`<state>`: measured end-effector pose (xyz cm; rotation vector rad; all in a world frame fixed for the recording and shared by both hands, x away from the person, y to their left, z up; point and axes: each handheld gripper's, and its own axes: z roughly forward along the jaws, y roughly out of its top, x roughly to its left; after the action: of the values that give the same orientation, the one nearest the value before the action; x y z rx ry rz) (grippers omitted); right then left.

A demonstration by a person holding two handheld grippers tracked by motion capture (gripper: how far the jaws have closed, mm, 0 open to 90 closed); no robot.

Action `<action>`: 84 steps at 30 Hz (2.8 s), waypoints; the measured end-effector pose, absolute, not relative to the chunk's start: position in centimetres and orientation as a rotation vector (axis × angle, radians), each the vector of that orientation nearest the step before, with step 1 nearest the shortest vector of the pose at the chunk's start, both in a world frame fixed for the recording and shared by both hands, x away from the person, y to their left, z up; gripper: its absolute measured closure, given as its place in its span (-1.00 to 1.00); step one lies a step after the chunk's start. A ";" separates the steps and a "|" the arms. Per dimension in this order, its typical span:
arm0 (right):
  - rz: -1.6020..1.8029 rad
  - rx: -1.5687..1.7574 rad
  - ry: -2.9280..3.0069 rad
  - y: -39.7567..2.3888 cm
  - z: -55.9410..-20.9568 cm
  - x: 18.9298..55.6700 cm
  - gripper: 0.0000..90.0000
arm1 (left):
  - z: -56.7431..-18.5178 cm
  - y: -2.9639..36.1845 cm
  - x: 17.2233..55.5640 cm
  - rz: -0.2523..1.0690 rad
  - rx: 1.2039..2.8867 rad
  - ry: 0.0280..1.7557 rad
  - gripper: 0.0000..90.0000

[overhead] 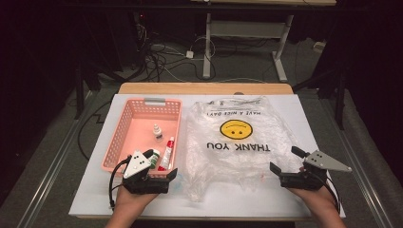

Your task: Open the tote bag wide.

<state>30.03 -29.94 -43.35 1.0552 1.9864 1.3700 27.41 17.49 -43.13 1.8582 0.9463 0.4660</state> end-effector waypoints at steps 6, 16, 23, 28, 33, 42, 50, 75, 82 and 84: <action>1.367 1.053 1.985 -30.4 -43.3 29.8 -1.00 | -43.3 17.6 27.3 0.461 1.861 0.947 -1.00; 1.354 1.058 1.980 -30.9 -43.3 30.0 -1.00 | -43.4 17.7 27.4 0.458 1.864 0.955 -1.00; 1.347 1.094 1.957 -31.8 -43.0 30.2 -1.00 | -43.5 17.7 27.4 0.457 1.868 0.957 -1.00; 1.338 1.101 1.945 -32.4 -43.0 30.4 -1.00 | -43.5 18.0 27.5 0.454 1.862 0.965 -1.00; 1.316 1.130 1.954 -32.9 -43.5 30.8 -1.00 | -43.5 18.1 27.4 0.458 1.856 0.972 -1.00; 1.278 1.160 1.964 -33.7 -44.2 31.8 -1.00 | -43.5 18.4 27.2 0.456 1.852 0.984 -1.00; 1.251 1.198 1.958 -34.5 -44.6 32.4 -1.00 | -43.5 18.1 27.2 0.450 1.854 0.973 -1.00; 1.250 1.258 1.916 -35.2 -43.9 35.2 -0.97 | -43.4 17.9 27.7 0.443 1.851 0.975 -1.00; 1.191 1.322 1.928 -36.1 -44.3 39.9 -0.88 | -43.3 17.9 28.1 0.432 1.837 0.986 -1.00; 1.196 1.323 1.926 -36.1 -44.4 40.3 -0.87 | -43.2 17.9 28.1 0.431 1.828 0.986 -1.00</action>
<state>40.35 -36.12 -44.38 1.3231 1.9256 1.1958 28.09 17.91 -43.16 1.8280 0.9855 0.4309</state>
